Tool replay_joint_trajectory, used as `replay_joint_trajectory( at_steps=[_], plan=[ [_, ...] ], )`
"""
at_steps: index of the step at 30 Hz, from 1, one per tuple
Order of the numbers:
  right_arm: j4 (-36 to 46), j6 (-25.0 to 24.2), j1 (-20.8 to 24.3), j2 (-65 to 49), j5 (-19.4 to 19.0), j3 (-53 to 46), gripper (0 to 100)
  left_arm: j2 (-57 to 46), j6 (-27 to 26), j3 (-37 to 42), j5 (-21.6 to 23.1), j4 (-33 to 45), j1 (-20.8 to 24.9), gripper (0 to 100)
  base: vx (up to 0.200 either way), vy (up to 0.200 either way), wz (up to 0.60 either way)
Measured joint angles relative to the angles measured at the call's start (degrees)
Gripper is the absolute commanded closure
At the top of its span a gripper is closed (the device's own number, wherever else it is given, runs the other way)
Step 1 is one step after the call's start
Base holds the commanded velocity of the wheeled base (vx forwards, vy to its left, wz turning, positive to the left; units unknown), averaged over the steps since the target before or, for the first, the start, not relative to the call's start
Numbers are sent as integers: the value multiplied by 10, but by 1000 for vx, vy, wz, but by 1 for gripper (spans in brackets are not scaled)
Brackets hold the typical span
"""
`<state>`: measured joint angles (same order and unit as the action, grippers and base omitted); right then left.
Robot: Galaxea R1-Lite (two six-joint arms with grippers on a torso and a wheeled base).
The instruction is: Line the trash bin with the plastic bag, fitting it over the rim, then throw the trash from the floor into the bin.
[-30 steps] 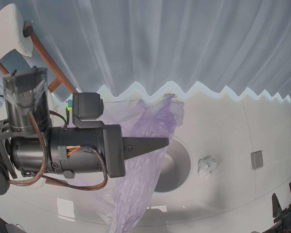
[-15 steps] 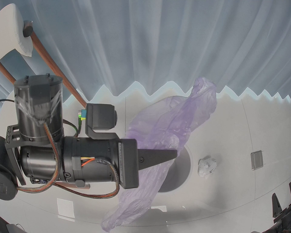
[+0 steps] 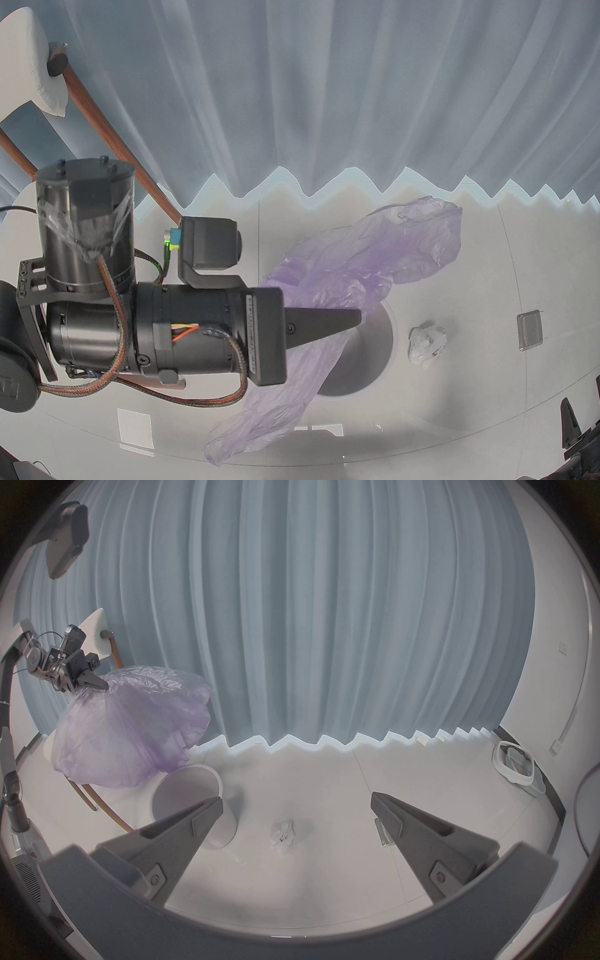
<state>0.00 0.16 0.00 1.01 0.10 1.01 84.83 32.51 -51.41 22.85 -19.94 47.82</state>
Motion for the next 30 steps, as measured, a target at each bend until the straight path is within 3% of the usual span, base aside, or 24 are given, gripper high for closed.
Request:
replay_joint_trajectory(
  at_steps=[30],
  plan=[
    [0, 0, 0, 0, 0, 0, 0, -5, 0, 3, -21, -25, -12, 100, 0, 0, 0]
  ],
)
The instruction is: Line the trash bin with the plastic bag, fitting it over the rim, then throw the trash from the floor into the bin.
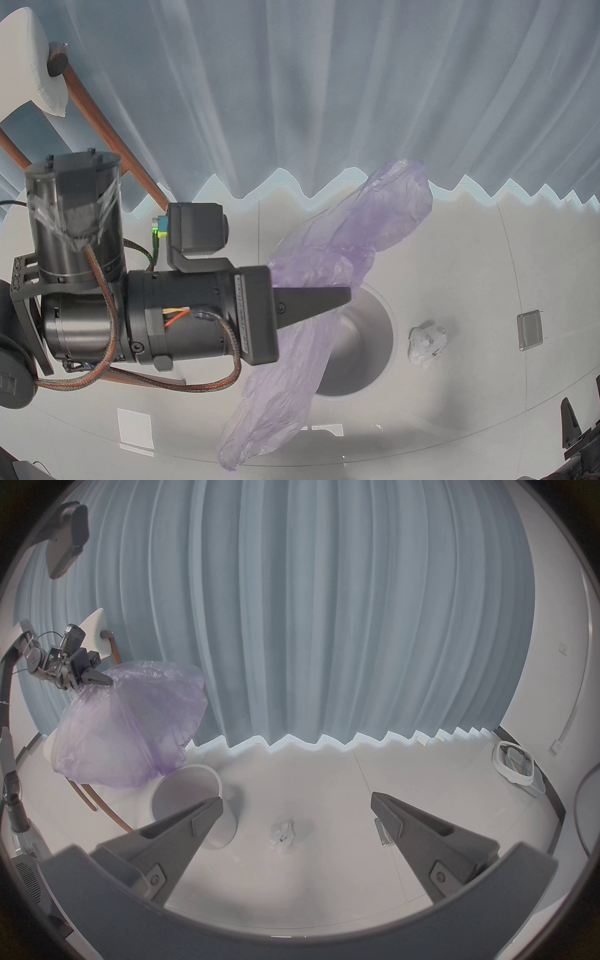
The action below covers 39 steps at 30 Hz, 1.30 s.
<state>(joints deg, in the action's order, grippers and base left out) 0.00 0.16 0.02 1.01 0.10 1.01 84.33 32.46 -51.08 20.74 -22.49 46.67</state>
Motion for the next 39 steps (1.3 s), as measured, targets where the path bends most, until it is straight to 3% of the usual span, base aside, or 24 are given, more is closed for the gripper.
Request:
replay_joint_trajectory(
  at_steps=[9, 21, 39],
  plan=[
    [0, 0, 0, 0, 0, 0, 0, 0, 0, -1, 1, -1, -10, 100, 0, 0, 0],
    [0, 0, 0, 0, 0, 0, 0, -6, 0, -22, 0, 5, 26, 100, 0, 0, 0],
    [0, 0, 0, 0, 0, 0, 0, -21, 0, -17, 0, 5, 39, 100, 0, 0, 0]
  ],
)
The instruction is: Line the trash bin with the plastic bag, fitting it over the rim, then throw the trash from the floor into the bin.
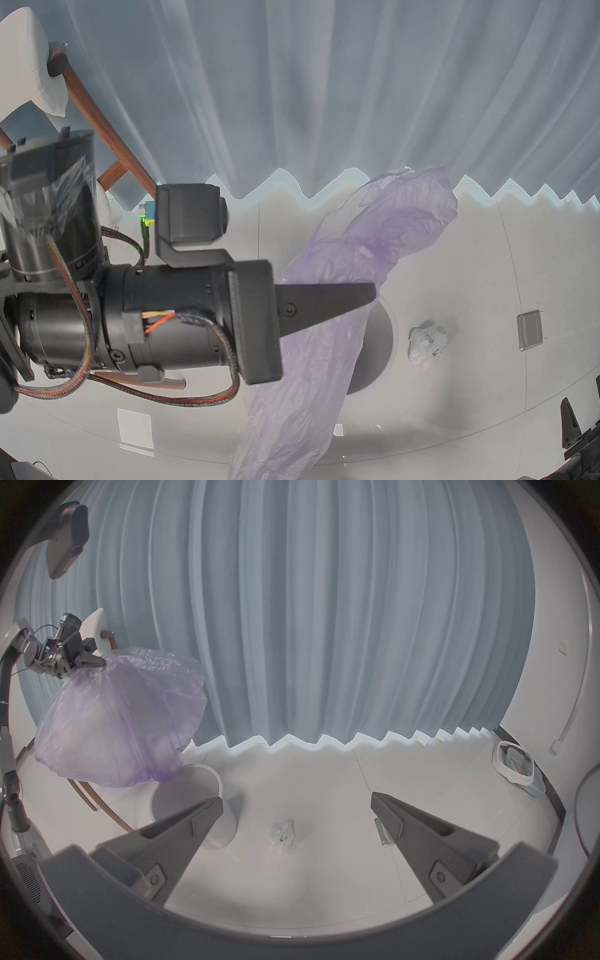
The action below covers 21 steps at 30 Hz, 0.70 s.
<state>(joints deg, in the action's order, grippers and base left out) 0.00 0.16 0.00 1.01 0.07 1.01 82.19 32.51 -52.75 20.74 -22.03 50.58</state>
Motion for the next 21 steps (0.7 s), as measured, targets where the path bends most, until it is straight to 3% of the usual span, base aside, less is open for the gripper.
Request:
replay_joint_trajectory(
  at_steps=[21],
  plan=[
    [0, 0, 0, 0, 0, 0, 0, -25, 0, 16, -12, 0, 0, 100, 0, 0, 0]
  ],
)
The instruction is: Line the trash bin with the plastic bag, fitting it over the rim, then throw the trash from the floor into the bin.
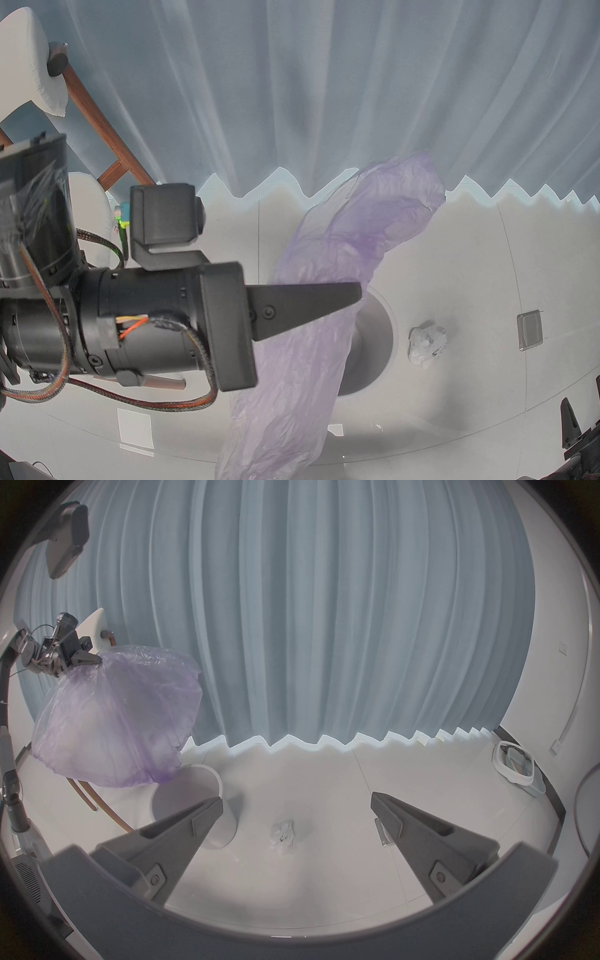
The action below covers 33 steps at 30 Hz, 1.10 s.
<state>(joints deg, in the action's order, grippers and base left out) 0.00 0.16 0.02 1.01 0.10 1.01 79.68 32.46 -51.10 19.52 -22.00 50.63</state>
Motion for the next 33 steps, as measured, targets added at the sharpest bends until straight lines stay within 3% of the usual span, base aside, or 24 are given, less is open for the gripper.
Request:
replay_joint_trajectory(
  at_steps=[21, 33],
  plan=[
    [0, 0, 0, 0, 0, 0, 0, -21, -2, 5, 0, 1, 14, 100, 0, 0, 0],
    [0, 0, 0, 0, 0, 0, 0, 48, -56, 13, 2, -19, -23, 100, 0, 0, 0]
  ],
)
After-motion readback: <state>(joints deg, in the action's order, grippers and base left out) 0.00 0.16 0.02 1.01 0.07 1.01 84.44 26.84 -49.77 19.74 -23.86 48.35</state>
